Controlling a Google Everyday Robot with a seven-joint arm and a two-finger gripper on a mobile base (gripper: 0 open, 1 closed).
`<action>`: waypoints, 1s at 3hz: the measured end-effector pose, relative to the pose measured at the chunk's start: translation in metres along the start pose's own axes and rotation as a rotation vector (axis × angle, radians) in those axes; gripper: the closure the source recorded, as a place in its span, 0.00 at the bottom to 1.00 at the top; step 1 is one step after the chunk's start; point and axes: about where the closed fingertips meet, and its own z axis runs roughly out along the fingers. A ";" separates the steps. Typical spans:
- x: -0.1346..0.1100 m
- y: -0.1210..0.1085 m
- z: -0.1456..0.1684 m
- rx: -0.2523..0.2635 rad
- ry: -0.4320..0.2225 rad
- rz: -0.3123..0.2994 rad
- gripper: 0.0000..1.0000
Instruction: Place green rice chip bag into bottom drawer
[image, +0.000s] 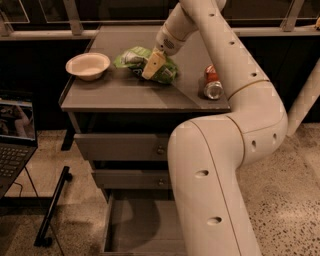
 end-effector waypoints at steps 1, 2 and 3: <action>0.000 0.000 0.000 0.000 0.000 0.000 0.66; 0.000 0.000 0.000 0.000 0.000 0.000 0.88; -0.003 0.013 0.001 -0.042 0.011 -0.038 1.00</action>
Offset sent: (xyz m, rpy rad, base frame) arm 0.0000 0.0000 0.0000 0.0000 0.0000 0.0000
